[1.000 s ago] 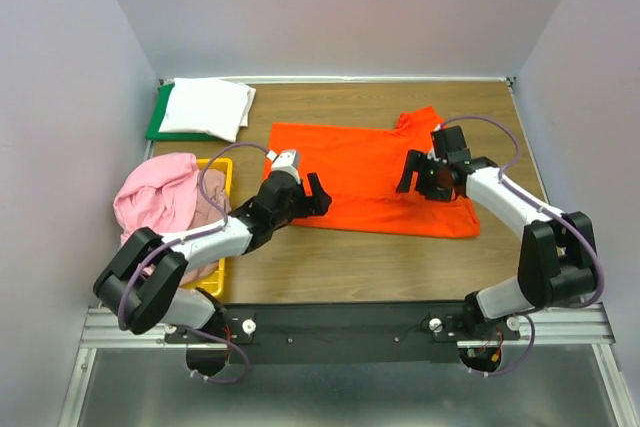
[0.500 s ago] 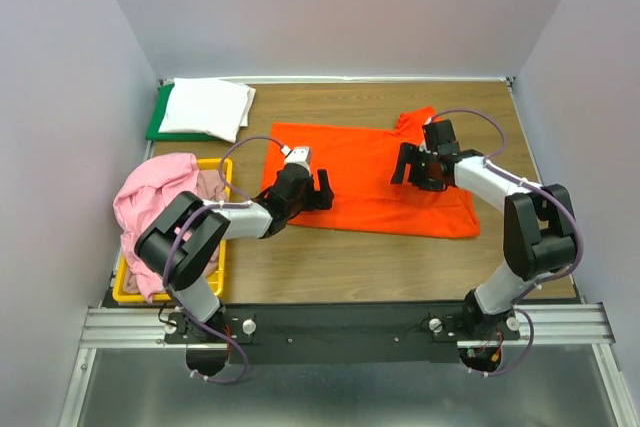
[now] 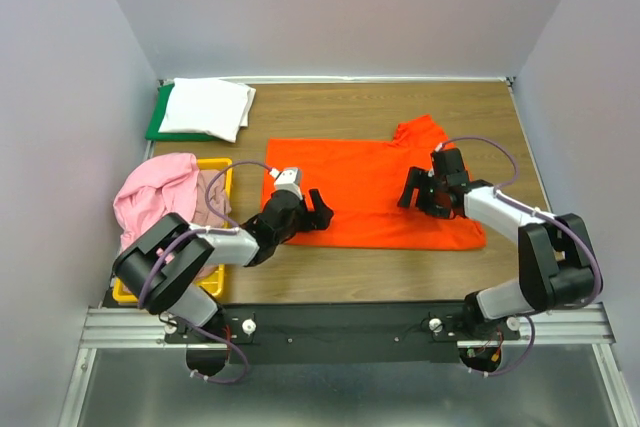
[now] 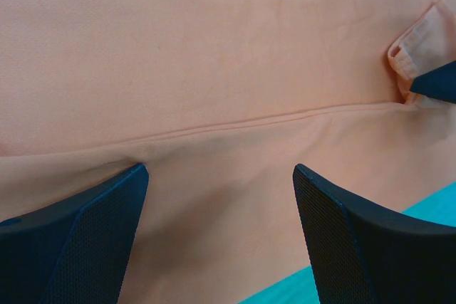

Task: Fold and stack the t-shirts
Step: Fold the tshirt

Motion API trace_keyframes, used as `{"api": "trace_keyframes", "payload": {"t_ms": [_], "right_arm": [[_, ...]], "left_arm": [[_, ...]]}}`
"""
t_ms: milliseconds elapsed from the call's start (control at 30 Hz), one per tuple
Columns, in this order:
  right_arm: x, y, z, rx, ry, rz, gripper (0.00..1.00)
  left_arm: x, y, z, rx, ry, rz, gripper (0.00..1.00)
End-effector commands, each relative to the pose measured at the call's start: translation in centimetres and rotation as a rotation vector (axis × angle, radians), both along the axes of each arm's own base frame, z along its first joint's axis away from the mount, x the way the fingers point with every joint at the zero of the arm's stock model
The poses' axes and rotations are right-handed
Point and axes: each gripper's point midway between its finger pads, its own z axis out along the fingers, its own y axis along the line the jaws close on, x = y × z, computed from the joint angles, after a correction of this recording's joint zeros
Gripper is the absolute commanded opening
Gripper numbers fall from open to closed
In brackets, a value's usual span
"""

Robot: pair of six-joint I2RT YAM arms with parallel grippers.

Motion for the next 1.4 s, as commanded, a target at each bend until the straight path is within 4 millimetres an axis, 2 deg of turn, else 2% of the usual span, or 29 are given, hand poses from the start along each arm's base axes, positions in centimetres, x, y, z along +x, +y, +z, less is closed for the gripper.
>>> {"api": "trace_keyframes", "payload": {"t_ms": [0,67,200,233,333,367,400,467,500,600,633,667,700,733,767,800,833,867,900,967,1000,1033,1067,1133,1200,1233,1300,1333,1367], "right_arm": [[-4.4,-1.1,-1.6,-0.004,0.116,-0.053,0.89],[-5.0,-1.3,-1.0,0.0,0.099,-0.064,0.89],[-6.6,-1.2,-0.3,0.028,0.104,-0.061,0.89],[-6.8,-1.1,0.2,0.044,0.09,-0.061,0.89],[-7.2,-0.8,0.9,0.069,0.083,-0.057,0.89],[-7.1,-0.7,1.4,0.077,0.072,-0.057,0.89],[-6.7,-0.5,2.3,0.085,0.053,-0.055,0.89],[-5.9,-0.4,3.4,0.088,0.023,-0.055,0.89],[-4.7,-0.4,4.9,0.084,-0.022,-0.063,0.89],[-2.4,-1.1,6.5,0.033,-0.079,-0.089,0.91],[-0.9,-1.0,8.1,0.034,-0.118,-0.09,0.91],[0.3,-1.8,8.0,-0.026,-0.122,-0.113,0.91],[1.3,-2.0,8.3,-0.045,-0.132,-0.118,0.91],[3.3,-1.9,8.9,-0.072,-0.141,-0.109,0.91],[4.5,-2.1,9.2,-0.092,-0.15,-0.113,0.91],[5.7,-2.6,9.0,-0.126,-0.152,-0.129,0.9],[7.1,-2.8,9.5,-0.142,-0.167,-0.13,0.88],[9.2,-2.6,9.4,-0.167,-0.17,-0.119,0.87],[10.7,-3.2,9.7,-0.183,-0.184,-0.135,0.86],[12.8,-3.5,9.3,-0.204,-0.181,-0.132,0.8],[15.1,-3.8,9.1,-0.206,-0.186,-0.141,0.78],[16.2,-4.1,8.5,-0.214,-0.178,-0.139,0.75],[17.2,-4.4,8.4,-0.218,-0.181,-0.146,0.74],[20.0,-5.2,7.6,-0.222,-0.181,-0.16,0.7],[21.6,-5.5,6.6,-0.233,-0.176,-0.149,0.68],[23.1,-5.5,6.2,-0.236,-0.185,-0.146,0.66],[24.4,-5.8,5.3,-0.256,-0.183,-0.135,0.64],[25.4,-5.9,5.7,-0.256,-0.202,-0.136,0.62],[25.7,-6.0,4.2,-0.265,-0.179,-0.128,0.61]], "left_arm": [[-4.4,2.0,-3.9,0.06,0.159,0.033,0.91],[-5.3,1.7,-3.8,0.049,0.168,0.024,0.91],[-8.5,0.3,-3.3,-0.003,0.212,0.005,0.91],[-9.1,0.5,-3.6,0.006,0.223,0.015,0.91],[-10.0,0.1,-2.0,-0.037,0.213,0.024,0.91],[-10.3,0.4,-2.0,-0.027,0.218,0.028,0.91],[-10.1,0.2,-0.6,-0.058,0.195,0.027,0.91],[-9.9,0.7,0.2,-0.049,0.175,0.039,0.91],[-9.5,0.4,1.8,-0.076,0.141,0.041,0.92],[-7.4,0.8,4.6,-0.037,0.044,0.062,0.96],[-6.6,1.0,5.0,-0.028,0.029,0.063,0.97],[-4.7,1.8,5.7,0.006,-0.005,0.082,0.97],[-3.6,2.3,6.0,0.018,-0.014,0.091,0.97],[-2.8,2.5,6.2,0.025,-0.015,0.081,0.97],[-1.5,2.8,7.3,0.047,-0.055,0.073,0.97],[0.1,4.2,7.0,0.074,-0.054,0.115,0.97],[0.9,4.5,7.2,0.092,-0.063,0.115,0.97],[2.2,4.8,8.3,0.109,-0.096,0.117,0.97],[3.4,5.9,7.8,0.137,-0.088,0.143,0.97],[4.9,6.7,7.8,0.148,-0.086,0.143,0.96],[5.9,6.8,7.5,0.164,-0.087,0.139,0.96],[6.8,7.8,7.4,0.163,-0.081,0.155,0.95],[7.5,7.8,7.7,0.162,-0.09,0.155,0.94],[8.3,8.3,6.6,0.184,-0.067,0.153,0.93],[9.2,8.7,6.6,0.184,-0.07,0.162,0.92],[9.3,8.5,5.9,0.188,-0.056,0.149,0.92],[9.8,8.7,5.1,0.195,-0.039,0.146,0.91],[9.9,8.7,4.9,0.197,-0.034,0.146,0.91],[9.9,8.7,4.5,0.199,-0.025,0.142,0.91]]}}
